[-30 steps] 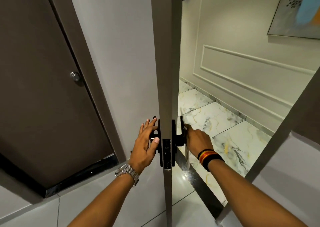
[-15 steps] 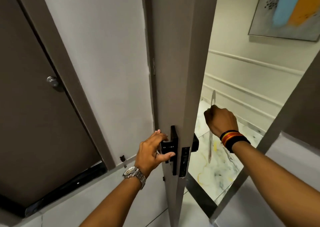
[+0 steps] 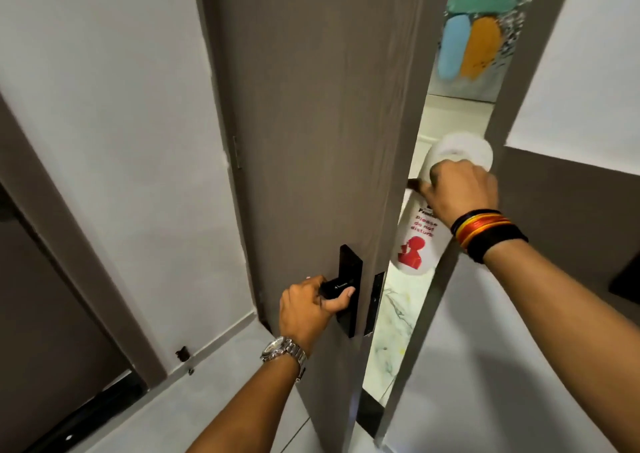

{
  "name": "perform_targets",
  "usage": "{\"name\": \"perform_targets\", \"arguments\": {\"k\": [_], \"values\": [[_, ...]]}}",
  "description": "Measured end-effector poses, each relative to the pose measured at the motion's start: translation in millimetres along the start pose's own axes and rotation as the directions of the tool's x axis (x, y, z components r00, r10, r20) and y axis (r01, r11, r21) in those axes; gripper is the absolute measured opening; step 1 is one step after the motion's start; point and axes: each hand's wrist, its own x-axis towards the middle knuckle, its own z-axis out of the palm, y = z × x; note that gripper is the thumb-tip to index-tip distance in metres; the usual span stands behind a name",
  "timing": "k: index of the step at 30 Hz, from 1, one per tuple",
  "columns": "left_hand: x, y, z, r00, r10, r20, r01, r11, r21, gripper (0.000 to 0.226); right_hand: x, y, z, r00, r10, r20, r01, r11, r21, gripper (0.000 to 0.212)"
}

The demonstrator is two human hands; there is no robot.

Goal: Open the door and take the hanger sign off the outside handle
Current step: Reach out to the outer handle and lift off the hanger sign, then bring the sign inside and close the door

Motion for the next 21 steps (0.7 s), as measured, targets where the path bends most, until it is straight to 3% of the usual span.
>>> {"name": "perform_targets", "arguments": {"k": [10, 14, 21], "values": [[23, 63, 53, 0.999, -0.018, 0.028, 0.017, 0.999, 0.044, 0.095, -8, 93, -75, 0.976, 0.144, -0.161, -0.168, 0.975, -0.147, 0.062], [36, 92, 73, 0.995, -0.061, 0.085, 0.058, 0.998, 0.032, 0.079, -12, 104, -83, 0.971, 0.180, -0.159, -0.207, 0.963, -0.171, 0.061], [58, 115, 104, 0.994, -0.051, 0.094, 0.045, 0.997, 0.069, 0.083, -12, 106, -84, 0.977, 0.166, -0.131, -0.189, 0.964, -0.188, 0.056]]}}
